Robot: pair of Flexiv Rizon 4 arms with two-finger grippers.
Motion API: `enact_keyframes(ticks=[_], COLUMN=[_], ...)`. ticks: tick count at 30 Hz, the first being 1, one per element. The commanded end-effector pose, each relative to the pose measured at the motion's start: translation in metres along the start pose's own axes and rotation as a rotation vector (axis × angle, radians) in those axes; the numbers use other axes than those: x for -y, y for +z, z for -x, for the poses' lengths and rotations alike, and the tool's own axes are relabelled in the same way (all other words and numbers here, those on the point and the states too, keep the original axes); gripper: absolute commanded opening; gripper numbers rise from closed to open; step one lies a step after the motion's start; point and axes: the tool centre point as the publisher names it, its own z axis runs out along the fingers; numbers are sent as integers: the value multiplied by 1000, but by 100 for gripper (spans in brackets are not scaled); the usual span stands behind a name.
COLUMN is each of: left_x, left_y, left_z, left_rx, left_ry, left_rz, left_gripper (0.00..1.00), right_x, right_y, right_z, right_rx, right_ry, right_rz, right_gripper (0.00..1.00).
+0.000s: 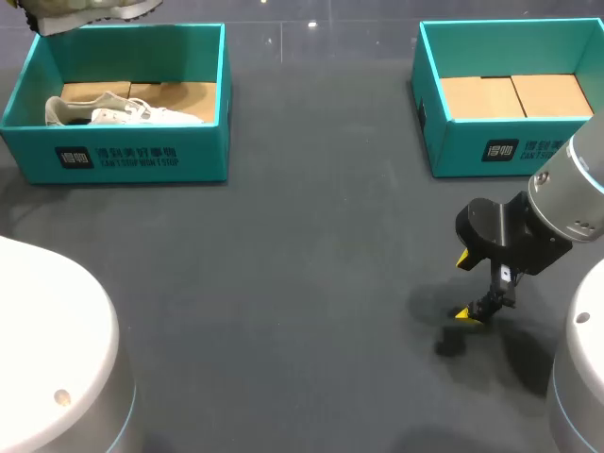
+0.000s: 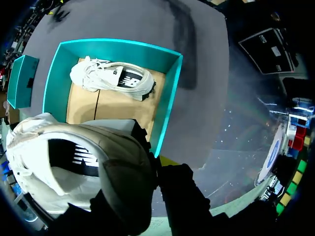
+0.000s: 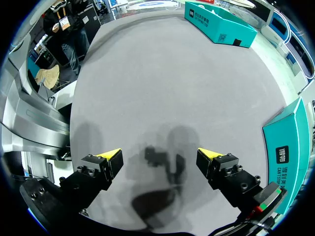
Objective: Take the shoe out of the shoebox, open the shoe tongue, remove and reinsert the insole, then place the shoe into the shoebox
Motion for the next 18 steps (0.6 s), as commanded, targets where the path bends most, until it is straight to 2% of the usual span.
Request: enact_keyframes(ticks=[1,10,18], left_x=[10,10,10], left_y=[5,28,28], left_z=[-1,-2,-2], left_rx=[-6,-59,-59], left_ry=[72,207,207], left_rz=[45,80,80], left_gripper=[0,0,0], right_x=[1,1,1], right_y=[0,0,0], right_z=[-2,-2,-2], right_rx=[3,3,3], right_ry=[-1,-1,-1], right_rz=[1,1,1], right_gripper=[100,100,100])
